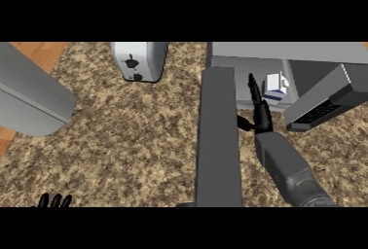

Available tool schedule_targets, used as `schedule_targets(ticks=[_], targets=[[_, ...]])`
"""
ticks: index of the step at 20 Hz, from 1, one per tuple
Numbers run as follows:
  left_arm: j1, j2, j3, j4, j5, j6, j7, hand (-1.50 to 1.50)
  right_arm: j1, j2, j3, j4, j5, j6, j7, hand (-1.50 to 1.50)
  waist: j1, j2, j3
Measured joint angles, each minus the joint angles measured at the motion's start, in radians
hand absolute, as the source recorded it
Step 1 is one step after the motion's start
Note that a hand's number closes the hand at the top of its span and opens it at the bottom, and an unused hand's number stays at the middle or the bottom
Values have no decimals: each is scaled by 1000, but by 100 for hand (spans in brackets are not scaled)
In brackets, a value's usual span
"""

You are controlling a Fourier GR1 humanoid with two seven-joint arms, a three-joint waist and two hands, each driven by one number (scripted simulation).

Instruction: Pick up the milk, place it into the microwave and close the microwave

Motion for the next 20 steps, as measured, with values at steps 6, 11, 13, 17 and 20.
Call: schedule_targets(ticks=[6,11,13,17,20], targets=[[48,-2,-27,-38,-26,17,14,-150,85,4,-4,-11,-9,92,-74,-150,-24,-12,-1],[41,5,-35,-32,-46,23,43,-150,158,-18,15,-28,-2,211,-92,-150,-45,-19,-2],[33,-4,-57,-28,-75,36,53,-150,182,-32,28,-45,5,244,-89,-150,-52,-22,-3],[-1,-15,-81,5,-104,43,75,-150,248,-53,36,-73,4,277,-101,-150,-58,-24,-3],[-17,-21,-92,35,-108,33,72,-150,301,-79,31,-115,-11,301,-106,-150,-64,-27,-4]])
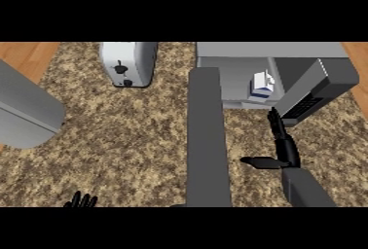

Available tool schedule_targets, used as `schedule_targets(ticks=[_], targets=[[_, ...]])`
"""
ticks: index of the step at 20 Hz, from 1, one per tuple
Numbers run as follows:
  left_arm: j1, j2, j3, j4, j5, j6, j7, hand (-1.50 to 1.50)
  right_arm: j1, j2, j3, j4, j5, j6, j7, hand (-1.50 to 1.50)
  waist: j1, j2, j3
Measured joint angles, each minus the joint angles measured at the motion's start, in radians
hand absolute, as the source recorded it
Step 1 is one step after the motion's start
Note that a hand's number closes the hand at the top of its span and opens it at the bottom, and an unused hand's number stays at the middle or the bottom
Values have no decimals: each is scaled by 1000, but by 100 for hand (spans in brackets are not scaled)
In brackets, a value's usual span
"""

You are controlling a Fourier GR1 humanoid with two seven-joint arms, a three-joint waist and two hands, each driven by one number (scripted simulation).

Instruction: Pick up the milk, place it into the microwave and close the microwave

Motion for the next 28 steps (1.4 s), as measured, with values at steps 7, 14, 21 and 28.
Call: schedule_targets(ticks=[7,14,21,28], targets=[[-114,3,-68,52,-59,-25,87,-150,125,-69,-2,-107,-28,62,-3,150,-16,-3,-1],[-263,-50,-149,184,-202,3,129,150,224,-159,-28,-186,-83,131,30,-150,-17,-2,-1],[-414,-136,-148,295,-243,32,198,150,309,-245,-67,-226,-154,199,51,-150,-14,-2,0],[-599,-208,-140,424,-327,71,291,150,355,-298,-79,-240,-194,244,69,-150,-15,0,1]])
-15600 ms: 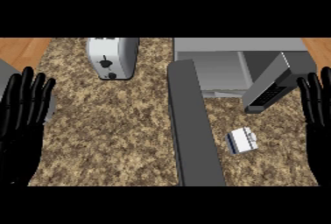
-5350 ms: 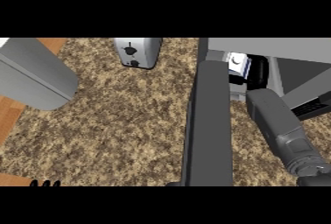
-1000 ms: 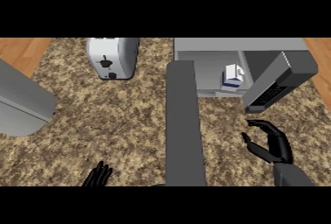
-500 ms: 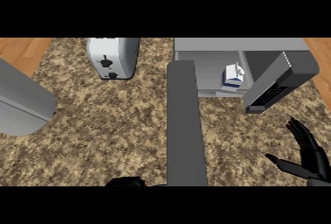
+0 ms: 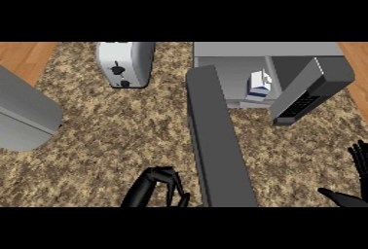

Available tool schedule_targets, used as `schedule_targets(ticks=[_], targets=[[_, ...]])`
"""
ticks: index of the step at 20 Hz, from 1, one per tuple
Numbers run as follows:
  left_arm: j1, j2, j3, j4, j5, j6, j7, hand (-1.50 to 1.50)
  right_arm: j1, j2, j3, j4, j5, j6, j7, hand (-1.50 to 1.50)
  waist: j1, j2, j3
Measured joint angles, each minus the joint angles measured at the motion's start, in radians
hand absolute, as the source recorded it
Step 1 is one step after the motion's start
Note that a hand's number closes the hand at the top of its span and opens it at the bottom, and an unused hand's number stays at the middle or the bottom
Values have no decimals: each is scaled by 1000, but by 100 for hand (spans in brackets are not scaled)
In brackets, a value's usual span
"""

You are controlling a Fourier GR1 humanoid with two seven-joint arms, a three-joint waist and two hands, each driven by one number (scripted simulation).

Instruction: Pick up the milk, place it into the microwave and close the microwave

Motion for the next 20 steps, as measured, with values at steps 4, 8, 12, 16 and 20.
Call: schedule_targets(ticks=[4,8,12,16,20], targets=[[-103,-13,-32,111,-20,-70,87,150,10,-7,11,-29,-12,20,14,-150,-11,1,0],[-199,-37,-90,211,-18,-127,165,150,11,-24,14,-49,-26,35,21,-150,-19,3,1],[-284,-46,-185,315,21,-102,170,150,19,-40,22,-69,-37,49,24,-150,-25,4,0],[-369,-45,-286,382,85,-32,146,150,11,-53,38,-114,-55,73,38,-150,-41,5,-1],[-410,-38,-372,411,170,74,96,150,9,-39,67,-161,-63,85,45,-150,-57,9,-2]])
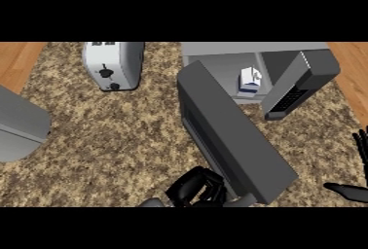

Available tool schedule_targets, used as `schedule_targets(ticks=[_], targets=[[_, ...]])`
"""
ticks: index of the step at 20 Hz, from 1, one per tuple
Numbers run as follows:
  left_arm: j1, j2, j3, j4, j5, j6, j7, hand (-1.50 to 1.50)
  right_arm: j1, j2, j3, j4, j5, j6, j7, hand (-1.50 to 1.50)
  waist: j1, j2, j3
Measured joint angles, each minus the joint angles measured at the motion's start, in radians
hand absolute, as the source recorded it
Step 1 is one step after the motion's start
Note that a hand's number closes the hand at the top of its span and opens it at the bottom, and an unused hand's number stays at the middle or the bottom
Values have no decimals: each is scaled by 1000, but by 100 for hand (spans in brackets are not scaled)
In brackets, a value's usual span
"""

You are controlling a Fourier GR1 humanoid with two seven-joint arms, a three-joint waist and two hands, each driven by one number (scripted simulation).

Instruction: Pick up the milk, place it into the microwave and close the microwave

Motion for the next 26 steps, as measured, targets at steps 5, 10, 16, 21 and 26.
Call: schedule_targets(ticks=[5,10,16,21,26], targets=[[-77,11,-56,25,109,108,-18,-150,-11,2,31,-64,-17,14,22,-150,-34,6,-1],[-153,13,-92,41,203,192,-3,150,-33,5,57,-125,-42,26,59,-150,-72,12,-2],[-268,4,-102,57,284,263,0,150,-50,3,92,-191,-65,44,103,-150,-125,20,-3],[-369,-6,-83,74,333,319,-18,150,-72,-5,122,-243,-82,64,142,-150,-165,27,-3],[-461,-12,-61,105,380,359,-30,150,-102,-30,138,-284,-99,80,180,-150,-204,38,-1]])
